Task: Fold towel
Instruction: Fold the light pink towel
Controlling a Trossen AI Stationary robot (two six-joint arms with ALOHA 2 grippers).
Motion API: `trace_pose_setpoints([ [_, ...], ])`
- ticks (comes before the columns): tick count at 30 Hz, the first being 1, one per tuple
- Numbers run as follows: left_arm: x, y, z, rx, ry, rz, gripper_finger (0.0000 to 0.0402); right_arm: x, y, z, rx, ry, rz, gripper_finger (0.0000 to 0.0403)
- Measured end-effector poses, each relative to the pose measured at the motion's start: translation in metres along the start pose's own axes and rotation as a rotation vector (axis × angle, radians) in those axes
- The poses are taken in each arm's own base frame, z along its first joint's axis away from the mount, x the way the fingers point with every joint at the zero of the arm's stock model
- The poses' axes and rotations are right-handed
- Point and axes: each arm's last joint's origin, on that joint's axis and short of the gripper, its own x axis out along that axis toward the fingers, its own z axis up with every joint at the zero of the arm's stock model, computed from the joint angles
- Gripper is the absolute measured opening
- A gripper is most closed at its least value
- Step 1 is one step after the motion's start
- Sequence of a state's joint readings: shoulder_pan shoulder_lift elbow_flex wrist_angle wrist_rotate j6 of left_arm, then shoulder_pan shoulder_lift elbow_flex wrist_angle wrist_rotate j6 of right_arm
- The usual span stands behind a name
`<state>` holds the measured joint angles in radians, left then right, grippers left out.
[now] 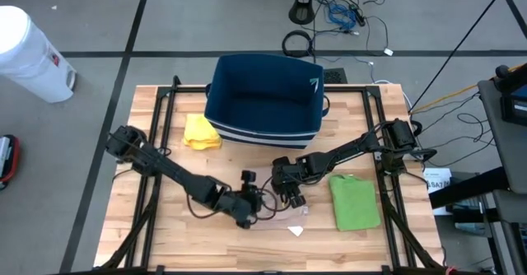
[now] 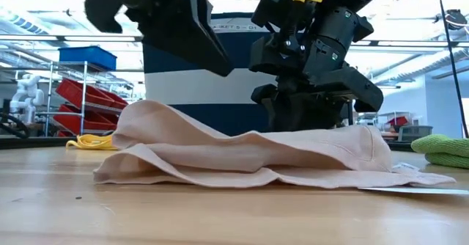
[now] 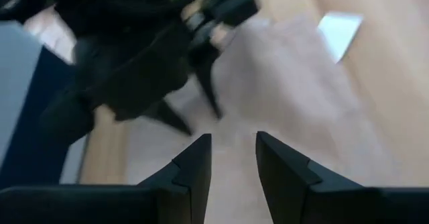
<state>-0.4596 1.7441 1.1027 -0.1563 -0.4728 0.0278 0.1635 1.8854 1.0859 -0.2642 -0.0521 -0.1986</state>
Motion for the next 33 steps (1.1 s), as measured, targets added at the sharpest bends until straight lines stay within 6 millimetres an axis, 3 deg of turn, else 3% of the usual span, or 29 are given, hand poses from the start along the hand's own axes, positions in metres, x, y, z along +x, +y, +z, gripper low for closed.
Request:
trace_pose_setpoints([
  [7,-0.017,0.037,0.003,0.007,0.033,0.030,0.0124,0.000,0.000,0.000,0.005,0.000,0.001,0.0143],
  [14,-0.067,0.071,0.013,-0.014,-0.048,-0.038,0.0124,0.000,-0.002,0.000,0.009,-0.002,-0.001,0.0144],
  [20,-0.108,0.097,0.004,-0.032,-0.022,-0.018,0.0124,0.000,-0.005,-0.001,0.019,-0.002,-0.006,0.0144],
  [26,-0.139,0.114,-0.014,-0.090,0.007,0.005,0.0124,0.000,-0.005,0.000,0.019,-0.006,-0.006,0.0144],
  [33,-0.153,0.112,-0.072,-0.231,-0.164,-0.005,0.0124,0.000,-0.005,0.000,0.020,-0.006,-0.002,0.0144],
])
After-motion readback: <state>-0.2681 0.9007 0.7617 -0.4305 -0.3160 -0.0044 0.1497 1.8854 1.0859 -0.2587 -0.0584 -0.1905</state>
